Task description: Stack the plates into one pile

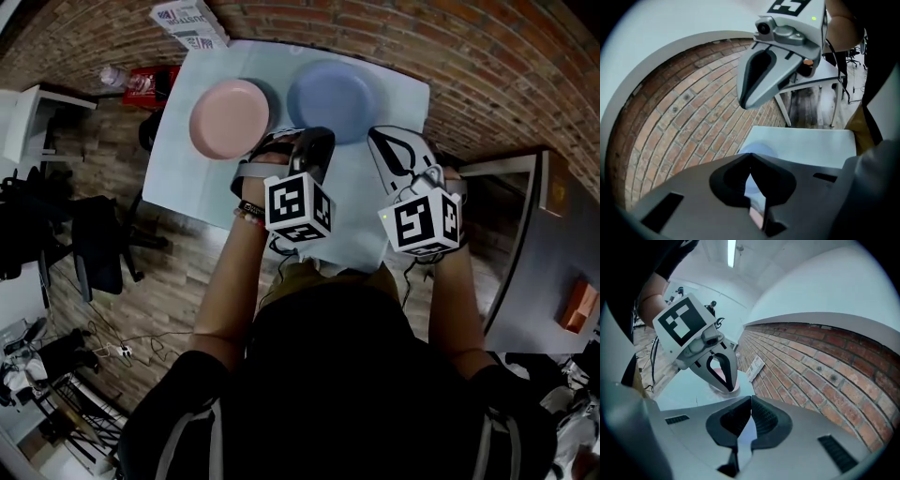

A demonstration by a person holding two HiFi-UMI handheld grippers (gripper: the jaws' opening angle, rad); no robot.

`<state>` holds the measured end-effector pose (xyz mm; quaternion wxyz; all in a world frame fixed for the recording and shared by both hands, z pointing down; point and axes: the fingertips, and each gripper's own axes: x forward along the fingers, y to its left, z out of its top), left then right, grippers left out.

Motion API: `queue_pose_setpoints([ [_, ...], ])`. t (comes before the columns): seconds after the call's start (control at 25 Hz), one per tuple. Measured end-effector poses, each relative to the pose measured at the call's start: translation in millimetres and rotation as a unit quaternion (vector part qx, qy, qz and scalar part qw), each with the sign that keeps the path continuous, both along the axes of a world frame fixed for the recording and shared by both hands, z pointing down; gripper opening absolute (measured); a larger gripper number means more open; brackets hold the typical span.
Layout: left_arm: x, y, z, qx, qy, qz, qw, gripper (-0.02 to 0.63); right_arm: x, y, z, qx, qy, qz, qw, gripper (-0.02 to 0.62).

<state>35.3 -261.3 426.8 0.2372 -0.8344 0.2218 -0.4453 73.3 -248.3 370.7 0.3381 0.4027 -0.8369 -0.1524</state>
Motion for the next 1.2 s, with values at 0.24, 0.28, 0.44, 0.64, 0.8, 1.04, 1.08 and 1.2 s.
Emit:
queue_pose_setpoints([
  [0.24,-18.2,20.4,-38.2,0.023,0.029,-0.003,0.9993,0.023,-29.9,24.7,-19.2,0.013,0.005,-0.020,1.000,0.035],
  [0.28,-18.7,25.3,-42.3,0.026,0.031,0.003,0.9992,0.023,-34.3,28.4,-22.8,0.017,0.004,-0.023,1.000,0.035],
  [0.44,-26.8,46.6,-54.0,0.032,0.037,0.023,0.9985,0.023,-51.6,44.2,-39.0,0.035,0.001,-0.021,0.999,0.035],
  [0.64,-42.6,58.6,-69.4,0.044,0.044,0.033,0.9975,0.023,-71.0,60.9,-52.0,0.048,0.005,-0.015,0.999,0.035],
  [0.8,-52.9,65.8,-76.4,0.051,0.047,0.043,0.9967,0.023,-84.2,72.0,-52.8,0.050,0.004,-0.007,0.999,0.035],
  [1.04,-48.5,71.2,-71.0,0.049,0.044,0.063,0.9958,0.023,-87.6,74.0,-43.3,0.045,0.006,0.012,0.999,0.035],
  [1.08,-47.5,70.1,-67.0,0.050,0.042,0.064,0.9958,0.023,-84.8,74.0,-41.5,0.043,0.005,0.016,0.999,0.035],
  [1.2,-43.5,63.0,-52.1,0.056,0.038,0.058,0.9960,0.023,-71.6,73.1,-34.8,0.034,0.002,0.024,0.999,0.035],
])
